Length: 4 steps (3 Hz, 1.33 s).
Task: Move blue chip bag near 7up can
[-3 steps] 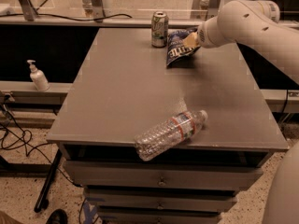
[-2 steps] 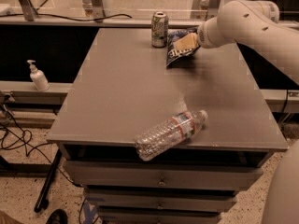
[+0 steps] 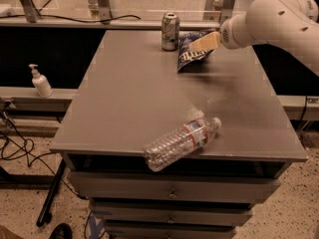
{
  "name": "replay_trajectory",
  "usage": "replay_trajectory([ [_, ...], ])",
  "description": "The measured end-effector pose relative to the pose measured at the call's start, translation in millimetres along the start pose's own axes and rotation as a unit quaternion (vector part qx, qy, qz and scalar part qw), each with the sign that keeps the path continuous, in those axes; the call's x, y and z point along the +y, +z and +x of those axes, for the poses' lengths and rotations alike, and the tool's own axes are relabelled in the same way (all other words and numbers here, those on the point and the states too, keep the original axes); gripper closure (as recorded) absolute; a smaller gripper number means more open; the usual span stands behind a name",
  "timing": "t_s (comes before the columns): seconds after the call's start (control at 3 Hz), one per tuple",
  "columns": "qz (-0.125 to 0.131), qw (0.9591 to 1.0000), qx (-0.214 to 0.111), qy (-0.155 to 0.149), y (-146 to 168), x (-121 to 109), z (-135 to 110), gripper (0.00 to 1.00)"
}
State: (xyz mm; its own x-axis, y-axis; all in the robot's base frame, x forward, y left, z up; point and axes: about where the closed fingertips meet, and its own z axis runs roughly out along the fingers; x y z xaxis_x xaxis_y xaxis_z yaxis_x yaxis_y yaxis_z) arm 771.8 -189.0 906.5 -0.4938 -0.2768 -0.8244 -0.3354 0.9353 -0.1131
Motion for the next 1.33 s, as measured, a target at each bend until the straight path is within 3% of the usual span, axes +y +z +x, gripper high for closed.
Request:
replay_trajectory([
  [0.33, 0.007, 0.9979, -0.047, -0.045, -68.1, -10.4, -14.2, 0.0],
  [0.67, -0.009, 0.9924, -0.108, -0.058, -131.2, -6.2, -33.8, 0.0],
  [1.0, -0.027, 0.99, -0.127, -0.056, -150.0, 2.7, -33.3, 0.0],
  [1.33, -0.027, 0.99, -0.127, -0.056, -150.0, 2.8, -33.5, 0.0],
])
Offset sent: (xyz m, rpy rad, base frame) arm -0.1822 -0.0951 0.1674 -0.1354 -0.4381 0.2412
